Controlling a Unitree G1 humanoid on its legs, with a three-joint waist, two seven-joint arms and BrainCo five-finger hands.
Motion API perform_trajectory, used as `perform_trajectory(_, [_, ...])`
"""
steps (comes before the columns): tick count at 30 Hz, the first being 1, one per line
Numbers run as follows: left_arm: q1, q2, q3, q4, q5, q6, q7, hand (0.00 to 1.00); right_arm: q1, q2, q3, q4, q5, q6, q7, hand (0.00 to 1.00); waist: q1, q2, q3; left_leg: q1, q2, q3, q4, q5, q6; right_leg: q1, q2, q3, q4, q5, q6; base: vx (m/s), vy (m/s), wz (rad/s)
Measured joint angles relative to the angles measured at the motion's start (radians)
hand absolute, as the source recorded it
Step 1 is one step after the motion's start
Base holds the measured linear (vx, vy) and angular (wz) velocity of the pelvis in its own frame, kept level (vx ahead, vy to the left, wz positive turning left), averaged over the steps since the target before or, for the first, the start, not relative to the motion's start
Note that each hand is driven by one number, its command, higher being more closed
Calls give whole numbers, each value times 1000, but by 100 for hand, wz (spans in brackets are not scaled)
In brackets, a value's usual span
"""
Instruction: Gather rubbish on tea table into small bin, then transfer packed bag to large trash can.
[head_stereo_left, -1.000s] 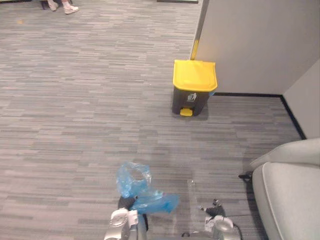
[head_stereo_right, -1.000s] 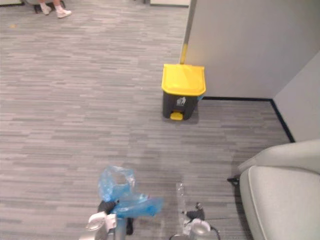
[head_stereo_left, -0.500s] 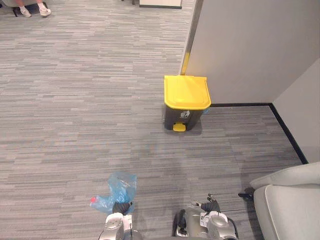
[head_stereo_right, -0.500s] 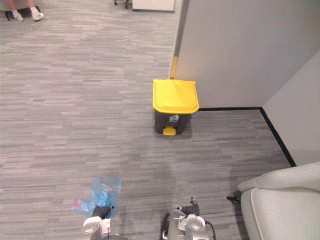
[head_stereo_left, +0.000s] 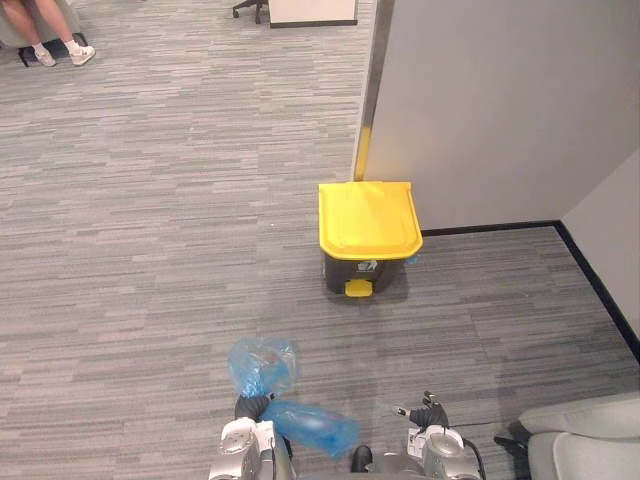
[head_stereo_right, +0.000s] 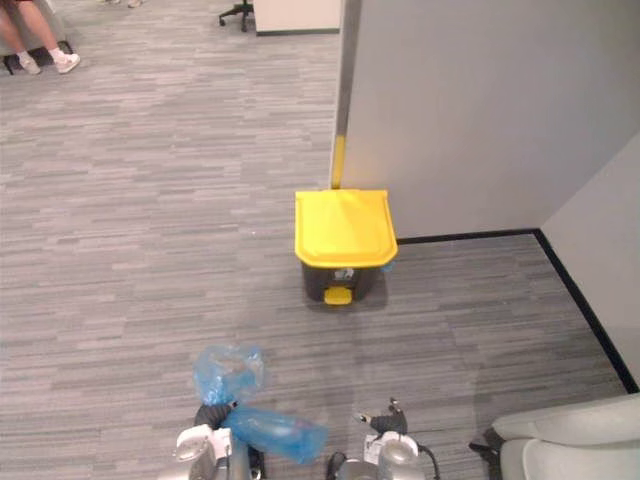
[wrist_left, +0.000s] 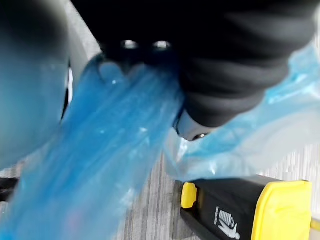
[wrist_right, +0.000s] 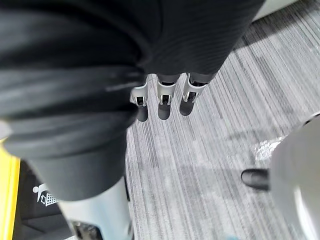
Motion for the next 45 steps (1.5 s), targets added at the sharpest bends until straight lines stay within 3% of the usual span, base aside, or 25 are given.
perform_trajectory(1, [-2,16,-6,1,0,0,0,100,2,13,0,11,-1,2,1,0,-6,-28,-17,7,-36,15,-25,-17,8,0,-35,11,-11,-4,21,318,210,-23])
perform_trajectory(3, [-10,26,-9,17,0,0,0,100,10,16,-1,12,-1,2,2,0,1,-43,-22,19,-60,54,-9,-47,32,-2,-72,31,10,-10,42,346,170,-34])
perform_trajectory(5, [-2,30,-15,40,0,2,0,100,10,13,-1,12,-1,1,2,0,-1,-33,-19,77,-73,86,-7,-102,42,-21,-95,63,124,-15,57,315,199,-53])
perform_trajectory(7, [4,38,-37,45,0,3,3,100,11,19,0,-3,-2,0,5,0,-8,-22,-14,171,-80,123,-19,-138,58,-140,-123,102,465,-5,93,345,202,-36])
perform_trajectory(8, [4,47,-47,48,0,4,2,100,12,20,0,-7,-2,-2,5,0,-14,-20,-13,183,-81,127,-16,-146,65,-166,-129,106,534,-9,102,356,111,-5])
perform_trajectory(10, [-4,67,-51,57,0,4,8,100,3,16,4,-8,-2,-2,6,0,-21,-17,-9,252,-81,124,-49,-166,67,-256,-133,51,677,-57,66,310,9,4])
perform_trajectory(13, [1,84,-45,61,0,4,11,100,-12,4,21,-7,-5,-4,6,0,-26,0,0,309,-51,124,-91,-164,63,-319,-104,-64,563,-83,24,294,-70,1])
perform_trajectory(15, [0,92,-40,66,0,4,11,100,-25,0,24,-6,-7,-3,6,0,-32,6,5,336,-28,117,-112,-163,62,-364,-62,-103,360,-32,4,318,-160,16])
perform_trajectory(16, [4,100,-41,69,-1,3,11,100,-25,-1,34,-1,-10,-3,5,0,-45,-11,-1,350,-37,106,-124,-160,39,-351,-39,-88,174,86,4,353,-175,42])
perform_trajectory(17, [8,106,-40,83,-1,2,9,100,-25,-9,37,19,-11,-3,6,0,-55,-28,6,375,-56,71,-138,-162,17,-334,-35,-65,112,226,-78,444,-222,19])
perform_trajectory(18, [0,91,-37,95,-1,3,11,100,-39,-30,36,30,-11,0,7,0,-47,8,1,389,-24,45,-152,-162,10,-319,-2,-58,110,233,-71,355,-176,-13])
perform_trajectory(19, [7,77,-29,98,-1,1,11,100,-45,-48,27,31,-10,-2,5,0,-43,27,0,388,-3,7,-138,-156,1,-315,20,-67,110,199,-83,327,-190,-31])
perform_trajectory(21, [-8,67,-16,106,0,2,10,100,-32,-47,4,33,-10,3,5,0,-54,31,1,369,20,-12,-81,-148,-13,-289,29,-91,108,170,-92,296,-192,26])
perform_trajectory(23, [-17,49,2,98,-1,2,8,100,2,-46,-5,25,-6,3,4,0,-54,27,8,314,65,-22,116,-153,-22,-208,41,-116,72,147,-103,252,-140,50])
perform_trajectory(24, [-13,35,10,81,-1,2,8,100,13,-45,4,13,-3,4,2,0,-48,21,12,244,108,-21,321,-151,-38,-156,49,-123,47,132,-112,156,-41,16])
perform_trajectory(26, [-1,13,14,57,-2,2,1,100,15,-39,8,11,0,4,2,0,-28,21,9,159,154,9,460,-186,-30,-118,57,-127,31,122,-119,206,-18,-10])
perform_trajectory(29, [-12,-4,13,52,-4,2,-1,100,-2,-22,-3,8,2,2,2,0,-20,13,9,91,145,73,311,-208,-13,-91,46,-115,-4,127,-105,162,63,-15])
perform_trajectory(30, [-11,-8,13,51,-3,2,-1,100,1,-21,-5,7,4,2,2,0,-19,17,7,94,133,78,201,-179,-6,-86,44,-113,-7,126,-91,112,115,-4])
perform_trajectory(31, [-11,-16,12,52,-3,2,-1,100,8,-25,-15,7,9,2,2,0,-19,35,-4,95,113,75,61,-94,-30,-85,47,-112,-7,122,-70,147,171,-4])
perform_trajectory(32, [-11,-14,13,57,-3,2,-1,100,10,-24,-24,13,9,3,1,0,-15,29,-7,106,99,68,38,-90,-48,-88,42,-99,-9,125,-55,163,165,4])
perform_trajectory(34, [-7,0,10,57,-3,2,-1,100,23,-14,-32,16,10,7,0,0,-9,8,-20,149,39,80,-59,-56,-26,-68,7,-88,-68,151,-14,165,161,7])
perform_trajectory(39, [13,29,-1,81,1,2,-1,100,19,-12,-33,22,7,6,2,0,-5,12,-30,231,-23,115,-159,-41,-10,-27,-24,-49,-123,170,15,88,116,-17])
perform_trajectory(45, [22,67,-19,107,2,2,4,100,0,-29,-28,64,-4,8,2,0,-9,7,-35,237,-36,112,-202,-32,-9,-37,-18,-22,-149,185,11,46,13,-13])
